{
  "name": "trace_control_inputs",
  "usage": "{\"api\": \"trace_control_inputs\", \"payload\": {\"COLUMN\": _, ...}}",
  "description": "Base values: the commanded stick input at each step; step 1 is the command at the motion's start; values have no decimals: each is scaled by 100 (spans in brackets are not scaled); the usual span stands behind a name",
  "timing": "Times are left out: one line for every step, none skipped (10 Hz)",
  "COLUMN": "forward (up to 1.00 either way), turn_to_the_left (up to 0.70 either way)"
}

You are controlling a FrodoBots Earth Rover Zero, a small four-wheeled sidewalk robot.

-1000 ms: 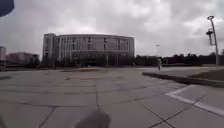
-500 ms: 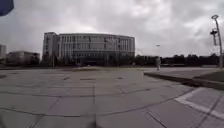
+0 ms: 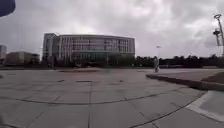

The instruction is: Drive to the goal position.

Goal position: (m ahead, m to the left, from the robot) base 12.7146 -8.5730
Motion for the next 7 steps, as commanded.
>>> {"api": "trace_control_inputs", "payload": {"forward": 70, "turn_to_the_left": 7}}
{"api": "trace_control_inputs", "payload": {"forward": 70, "turn_to_the_left": 2}}
{"api": "trace_control_inputs", "payload": {"forward": 70, "turn_to_the_left": 0}}
{"api": "trace_control_inputs", "payload": {"forward": 70, "turn_to_the_left": 0}}
{"api": "trace_control_inputs", "payload": {"forward": 70, "turn_to_the_left": 0}}
{"api": "trace_control_inputs", "payload": {"forward": 70, "turn_to_the_left": 0}}
{"api": "trace_control_inputs", "payload": {"forward": 70, "turn_to_the_left": 0}}
